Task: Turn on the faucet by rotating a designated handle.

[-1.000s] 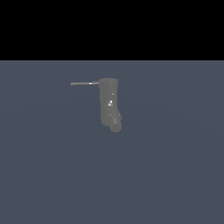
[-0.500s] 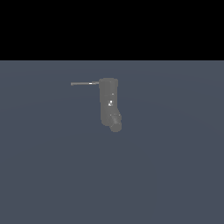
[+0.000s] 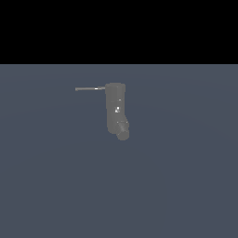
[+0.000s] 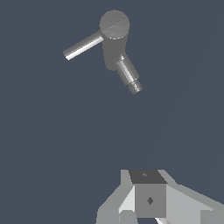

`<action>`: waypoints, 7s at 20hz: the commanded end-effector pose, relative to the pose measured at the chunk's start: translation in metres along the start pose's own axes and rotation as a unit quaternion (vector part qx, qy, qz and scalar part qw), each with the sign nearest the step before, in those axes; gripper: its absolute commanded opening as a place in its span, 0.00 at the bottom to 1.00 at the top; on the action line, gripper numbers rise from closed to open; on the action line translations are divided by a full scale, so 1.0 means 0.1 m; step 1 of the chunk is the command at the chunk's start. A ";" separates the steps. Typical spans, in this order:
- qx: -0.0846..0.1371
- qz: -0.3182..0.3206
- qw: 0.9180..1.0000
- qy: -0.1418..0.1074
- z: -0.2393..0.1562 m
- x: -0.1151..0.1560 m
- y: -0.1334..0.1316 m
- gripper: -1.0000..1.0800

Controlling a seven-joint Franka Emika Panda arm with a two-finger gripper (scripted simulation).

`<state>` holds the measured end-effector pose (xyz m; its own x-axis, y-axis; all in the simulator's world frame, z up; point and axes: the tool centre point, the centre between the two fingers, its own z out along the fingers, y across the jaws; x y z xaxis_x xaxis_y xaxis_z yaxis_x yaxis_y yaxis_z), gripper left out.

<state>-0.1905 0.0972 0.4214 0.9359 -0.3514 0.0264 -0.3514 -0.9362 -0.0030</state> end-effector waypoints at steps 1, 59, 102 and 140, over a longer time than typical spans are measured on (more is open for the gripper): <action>0.000 0.026 1.000 -0.001 0.11 0.07 -0.13 0.00; -0.008 0.505 0.863 -0.010 2.27 2.48 -1.48 0.00; -0.008 0.505 0.863 -0.011 2.24 1.72 -1.03 0.00; -0.008 0.505 0.863 -0.011 2.23 1.33 0.07 0.00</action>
<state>-0.0593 0.0503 0.2022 0.1611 -0.9869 -0.0013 -0.9869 -0.1611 -0.0027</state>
